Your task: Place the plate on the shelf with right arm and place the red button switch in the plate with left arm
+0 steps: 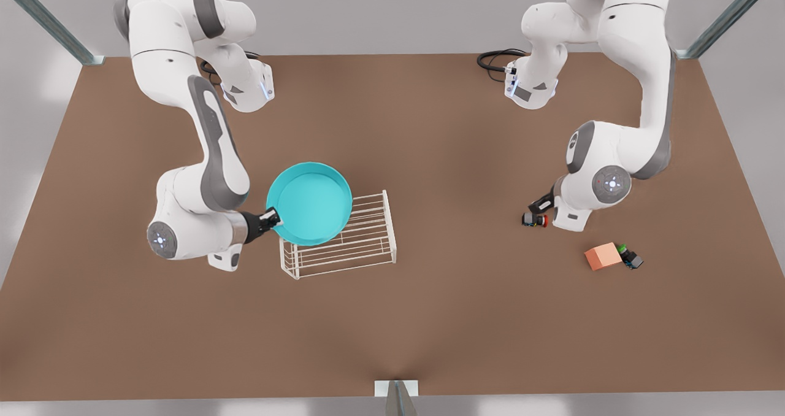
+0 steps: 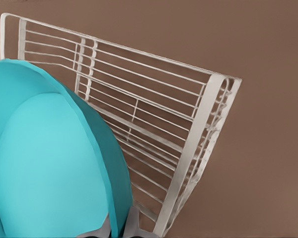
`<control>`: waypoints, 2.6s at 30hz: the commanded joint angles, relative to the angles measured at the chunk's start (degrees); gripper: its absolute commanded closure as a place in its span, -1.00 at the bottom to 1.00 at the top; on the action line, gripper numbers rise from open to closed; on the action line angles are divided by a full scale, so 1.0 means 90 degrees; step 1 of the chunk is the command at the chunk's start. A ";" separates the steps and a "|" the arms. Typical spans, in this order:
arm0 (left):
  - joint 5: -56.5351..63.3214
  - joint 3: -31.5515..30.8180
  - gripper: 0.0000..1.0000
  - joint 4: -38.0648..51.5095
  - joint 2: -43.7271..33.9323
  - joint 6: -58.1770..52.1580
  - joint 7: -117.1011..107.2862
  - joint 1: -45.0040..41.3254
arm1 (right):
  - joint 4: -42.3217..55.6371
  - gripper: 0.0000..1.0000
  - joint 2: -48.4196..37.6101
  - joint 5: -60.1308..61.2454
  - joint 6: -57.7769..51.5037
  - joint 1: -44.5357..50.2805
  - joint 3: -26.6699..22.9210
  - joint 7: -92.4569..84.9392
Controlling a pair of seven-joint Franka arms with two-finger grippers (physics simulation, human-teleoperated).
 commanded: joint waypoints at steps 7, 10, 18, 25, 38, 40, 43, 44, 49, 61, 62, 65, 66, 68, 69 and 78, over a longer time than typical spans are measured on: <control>0.0596 -0.0003 -1.00 -0.0746 0.0559 0.3145 -0.8973 0.0052 | -0.0239 0.59 0.0094 0.0620 0.0926 0.0253 0.0040 0.1900; 0.0801 -0.0003 -1.00 -0.0941 0.0725 0.3467 -0.9247 0.0022 | -0.0239 0.58 0.0094 0.0630 0.0926 0.0302 0.0040 0.1949; 0.1534 0.0017 -1.00 -0.1898 0.0891 0.4590 -0.9559 0.0071 | 0.1049 -1.00 -0.0853 -0.0405 -0.1123 0.0223 -0.0633 0.2320; 0.1690 0.0075 -1.00 -0.2279 0.0979 0.5225 -0.9550 0.0091 | 0.0106 -1.00 -0.1330 -0.2828 -0.0824 0.0272 -0.1522 0.2711; 0.2286 0.0300 -1.00 -0.2484 0.1399 0.5762 -0.9569 0.0091 | -0.0786 -1.00 -0.2015 -0.3081 0.0057 0.0223 -0.1679 0.3336; 0.2608 0.0300 -0.82 -0.2484 0.1438 0.5752 -0.9774 0.0091 | -0.0786 -1.00 -0.2006 -0.3081 0.0057 0.0223 -0.1679 0.3336; 0.2637 0.0300 0.25 -0.2484 0.1408 0.5752 -0.9784 0.0091 | -0.0786 -1.00 -0.1996 -0.3091 0.0047 0.0223 -0.1679 0.3336; 0.2647 0.0300 0.40 -0.2484 0.1389 0.5742 -0.9774 0.0091 | -0.0786 -1.00 -0.1966 -0.3091 0.0047 0.0233 -0.1679 0.3336; 0.2637 0.0310 0.81 -0.2416 0.1213 0.5488 -0.9521 0.0101 | -0.0786 -1.00 -0.1957 -0.3091 0.0047 0.0233 -0.1669 0.3336; 0.0040 -0.2063 0.81 0.2418 0.1106 0.1553 -1.1063 -0.0036 | -0.0786 -1.00 -0.1957 -0.3169 0.0047 0.0243 -0.1659 0.3336; 0.0059 -0.2473 0.81 0.2526 0.1106 0.1563 -1.1336 -0.0036 | -0.0786 -1.00 -0.1957 -0.3169 0.0047 0.0243 -0.1659 0.3336; 0.0088 -0.3254 0.80 0.2526 0.1115 0.2138 -1.1785 -0.0056 | -0.0786 -1.00 -0.1957 -0.3169 0.0047 0.0243 -0.1659 0.3336; 0.0167 -0.3430 0.80 0.2516 0.1135 0.2412 -1.2069 -0.0202 | -0.0786 -1.00 -0.1957 -0.3169 0.0047 0.0243 -0.1659 0.3336; 0.0421 -0.3430 0.79 0.2526 0.1203 0.2881 -1.2479 -0.0456 | -0.0786 -1.00 -0.1957 -0.3169 0.0047 0.0243 -0.1659 0.3336; 0.0421 -0.3430 0.79 0.2545 0.1203 0.3339 -1.2596 -0.0485 | -0.0786 -1.00 -0.1957 -0.3169 0.0047 0.0243 -0.1659 0.3336; 0.2657 -0.2083 0.73 0.3424 0.3000 0.6113 -1.3124 -0.2741 | -0.0786 -1.00 -0.1957 -0.3169 0.0047 0.0243 -0.1669 0.3336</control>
